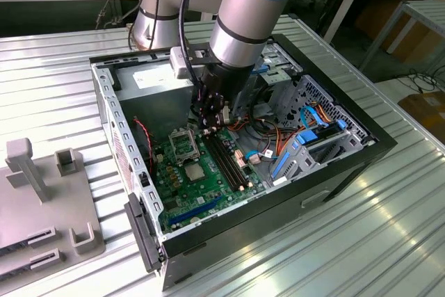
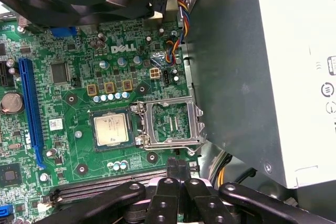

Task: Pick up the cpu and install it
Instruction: 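Close the cpu cover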

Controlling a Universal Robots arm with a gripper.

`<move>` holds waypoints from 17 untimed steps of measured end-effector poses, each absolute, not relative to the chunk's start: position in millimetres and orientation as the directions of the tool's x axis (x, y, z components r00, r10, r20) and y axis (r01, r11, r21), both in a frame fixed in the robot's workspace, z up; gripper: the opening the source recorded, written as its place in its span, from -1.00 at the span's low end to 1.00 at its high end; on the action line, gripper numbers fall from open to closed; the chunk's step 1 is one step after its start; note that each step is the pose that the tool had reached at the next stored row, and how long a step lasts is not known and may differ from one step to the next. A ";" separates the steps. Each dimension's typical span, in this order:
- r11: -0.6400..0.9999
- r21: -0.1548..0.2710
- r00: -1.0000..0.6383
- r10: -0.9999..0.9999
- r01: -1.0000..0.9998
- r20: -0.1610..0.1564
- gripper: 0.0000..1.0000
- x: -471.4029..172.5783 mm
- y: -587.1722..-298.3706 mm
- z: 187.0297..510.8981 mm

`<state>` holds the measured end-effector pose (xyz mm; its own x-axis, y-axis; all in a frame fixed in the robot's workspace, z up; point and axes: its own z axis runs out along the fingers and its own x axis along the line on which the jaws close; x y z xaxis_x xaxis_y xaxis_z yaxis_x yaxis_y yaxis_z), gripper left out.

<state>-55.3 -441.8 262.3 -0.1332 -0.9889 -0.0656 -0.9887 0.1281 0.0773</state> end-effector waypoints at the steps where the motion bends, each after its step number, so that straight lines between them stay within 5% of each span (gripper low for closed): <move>1: 0.128 0.078 -0.133 -0.989 -0.989 -0.068 -0.79 -55.2 -442.0 262.2; 7: 0.122 0.087 -0.133 -0.981 -0.989 -0.140 -0.79 -55.3 -448.2 261.5; 17: 0.121 0.088 -0.133 -0.980 -0.989 -0.150 -0.79 -41.4 -452.1 249.7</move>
<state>-41.4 -452.1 249.7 -0.1330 -0.9797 -0.1503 -0.9888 0.1207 0.0880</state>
